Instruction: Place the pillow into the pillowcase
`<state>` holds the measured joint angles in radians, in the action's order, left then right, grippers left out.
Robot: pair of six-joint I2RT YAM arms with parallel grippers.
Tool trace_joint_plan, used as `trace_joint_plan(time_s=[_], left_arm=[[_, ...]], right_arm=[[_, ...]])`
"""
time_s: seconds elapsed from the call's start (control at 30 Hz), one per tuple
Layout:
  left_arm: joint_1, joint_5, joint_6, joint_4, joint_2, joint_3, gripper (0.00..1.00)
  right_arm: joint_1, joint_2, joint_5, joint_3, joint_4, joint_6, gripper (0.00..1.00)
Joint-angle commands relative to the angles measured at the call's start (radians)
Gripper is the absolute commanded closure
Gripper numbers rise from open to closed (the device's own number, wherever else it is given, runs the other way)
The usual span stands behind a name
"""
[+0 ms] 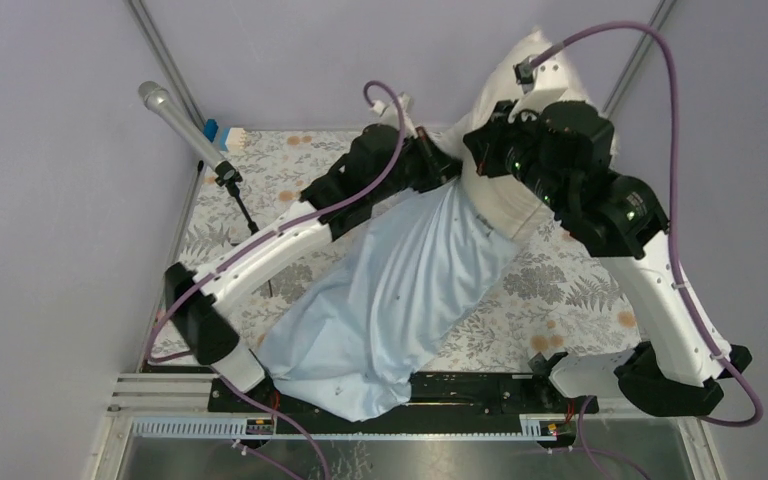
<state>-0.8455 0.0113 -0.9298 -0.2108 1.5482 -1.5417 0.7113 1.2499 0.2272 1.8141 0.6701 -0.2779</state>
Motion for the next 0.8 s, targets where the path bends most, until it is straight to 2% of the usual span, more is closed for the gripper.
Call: trace_joint_plan(time_s=[0.0,0.1,0.17,0.23,0.33,0.4,0.53,0.6,0.77], left_arm=[[-0.011,0.084,0.020,0.140,0.150,-0.260,1.00],[-0.009,0.063,0.021,0.137,0.169,-0.295,1.00],[-0.001,0.040,0.026,0.133,0.141,-0.223,1.00],[0.029,0.046,0.000,0.176,0.094,-0.038,1.00],[0.097,0.070,-0.037,0.262,0.021,0.229,1.00],[0.143,0.112,-0.038,0.314,-0.012,0.369,1.00],[0.217,0.160,-0.047,0.372,-0.074,0.584,1.00],[0.239,0.149,-0.061,0.387,-0.124,0.658,1.00],[0.247,0.129,-0.104,0.316,-0.226,0.727,1.00]], right_arm=[[0.022,0.077,-0.046,0.341,-0.155,0.109,1.00],[0.022,0.157,-0.105,0.477,-0.100,0.140,1.00],[0.022,0.186,-0.167,0.475,-0.070,0.128,1.00],[0.025,0.177,-0.208,0.354,-0.092,0.097,1.00],[0.036,0.070,-0.224,-0.032,-0.290,0.024,1.00],[0.040,0.024,-0.244,-0.239,-0.375,-0.037,1.00],[0.065,-0.051,-0.217,-0.519,-0.482,-0.137,1.00],[0.065,-0.097,-0.151,-0.584,-0.497,-0.158,1.00],[0.066,-0.106,-0.051,-0.505,-0.411,-0.155,1.00]])
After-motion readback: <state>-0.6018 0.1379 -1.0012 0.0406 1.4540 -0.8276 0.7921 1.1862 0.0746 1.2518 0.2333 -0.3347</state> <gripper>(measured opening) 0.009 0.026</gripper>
